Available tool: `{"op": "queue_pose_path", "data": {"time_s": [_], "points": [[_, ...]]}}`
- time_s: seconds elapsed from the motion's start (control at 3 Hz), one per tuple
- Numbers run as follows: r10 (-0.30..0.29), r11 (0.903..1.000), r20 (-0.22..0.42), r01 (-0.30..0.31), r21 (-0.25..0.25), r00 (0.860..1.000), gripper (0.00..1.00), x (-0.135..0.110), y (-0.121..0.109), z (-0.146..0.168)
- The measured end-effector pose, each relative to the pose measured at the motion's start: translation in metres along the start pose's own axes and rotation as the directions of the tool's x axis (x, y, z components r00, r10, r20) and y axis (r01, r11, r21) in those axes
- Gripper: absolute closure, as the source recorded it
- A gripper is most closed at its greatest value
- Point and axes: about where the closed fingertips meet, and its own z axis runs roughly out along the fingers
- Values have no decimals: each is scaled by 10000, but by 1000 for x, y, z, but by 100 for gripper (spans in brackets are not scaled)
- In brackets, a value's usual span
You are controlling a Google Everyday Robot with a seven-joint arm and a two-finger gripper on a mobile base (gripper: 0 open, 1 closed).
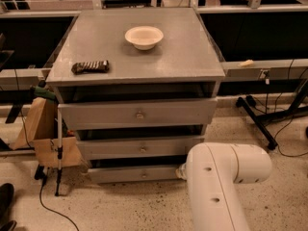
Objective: Close bottom drawer
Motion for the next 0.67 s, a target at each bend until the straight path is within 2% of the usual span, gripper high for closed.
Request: {"op": "queue_pose_path", "data": {"time_s": [0.67], "points": [[-75, 10000, 188, 76, -56, 9998, 100, -12, 3, 2]]}}
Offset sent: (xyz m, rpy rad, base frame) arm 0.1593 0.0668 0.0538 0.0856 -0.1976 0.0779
